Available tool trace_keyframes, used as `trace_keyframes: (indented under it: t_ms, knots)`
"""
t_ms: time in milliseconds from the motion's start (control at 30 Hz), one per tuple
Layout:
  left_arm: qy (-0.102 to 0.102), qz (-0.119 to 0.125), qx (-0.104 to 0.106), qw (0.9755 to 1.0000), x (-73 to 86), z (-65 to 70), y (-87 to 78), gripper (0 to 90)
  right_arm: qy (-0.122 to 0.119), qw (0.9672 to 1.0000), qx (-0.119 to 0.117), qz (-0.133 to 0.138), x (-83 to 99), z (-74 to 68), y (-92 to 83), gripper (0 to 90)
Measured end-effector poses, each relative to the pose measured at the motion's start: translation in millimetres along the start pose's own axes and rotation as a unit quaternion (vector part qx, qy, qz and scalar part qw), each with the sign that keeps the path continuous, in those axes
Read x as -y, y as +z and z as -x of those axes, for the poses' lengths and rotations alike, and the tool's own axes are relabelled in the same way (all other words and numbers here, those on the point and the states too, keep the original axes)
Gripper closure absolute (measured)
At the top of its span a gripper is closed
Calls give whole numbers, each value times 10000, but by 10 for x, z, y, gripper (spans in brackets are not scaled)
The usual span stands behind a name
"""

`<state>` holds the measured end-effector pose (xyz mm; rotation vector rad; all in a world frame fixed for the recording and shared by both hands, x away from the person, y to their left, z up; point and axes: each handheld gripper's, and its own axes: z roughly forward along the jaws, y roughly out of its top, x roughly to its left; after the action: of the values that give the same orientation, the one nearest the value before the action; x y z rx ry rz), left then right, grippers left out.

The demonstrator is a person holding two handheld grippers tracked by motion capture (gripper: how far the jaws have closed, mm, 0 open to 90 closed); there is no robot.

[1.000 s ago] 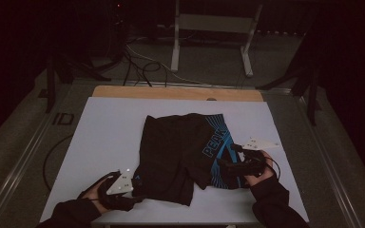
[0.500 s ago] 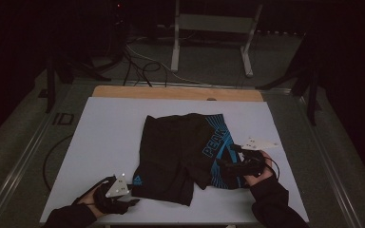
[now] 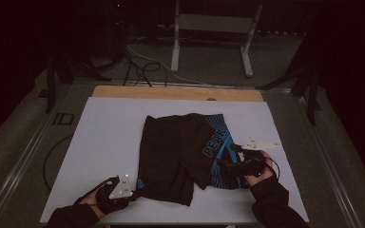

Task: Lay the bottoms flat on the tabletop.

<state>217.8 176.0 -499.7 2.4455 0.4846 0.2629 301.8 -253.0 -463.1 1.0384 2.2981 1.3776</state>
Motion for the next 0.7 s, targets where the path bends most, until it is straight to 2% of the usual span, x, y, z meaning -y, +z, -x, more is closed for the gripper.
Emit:
trace_keyframes:
  t_ms: [100, 233, 333, 400, 433, 533, 600, 700]
  knots:
    - [93, -60, 16, 9999, -10, 46, -31, 855, 10, 10000, 15, 6, -1, 3, -9, 147]
    - [104, -160, 70, 9998, 24, 64, -26, 853, 10, 10000, 3, -1, 1, 2, -10, 147]
    - [-2, -211, 165, 9996, 59, 43, 3, 849, 18, 10000, -5, -2, 3, 3, -5, 147]
    - [-54, -213, 278, 9994, 70, 25, 19, 815, 6, 10000, 5, -7, 3, 4, -9, 147]
    - [-135, -199, 333, 9992, 74, 8, 21, 773, 3, 10000, 7, -4, 3, 3, -9, 147]
    - [-190, -154, 541, 9982, 90, -3, 27, 547, 11, 10000, 3, -10, 5, 6, -7, 147]
    - [-135, -120, 488, 9986, 80, 21, 36, 417, -2, 10000, 1, 4, 2, 0, -8, 147]
    - [-276, 131, 514, 9982, 42, 4, -8, 362, -5, 10000, -7, 1, 2, 0, -7, 147]
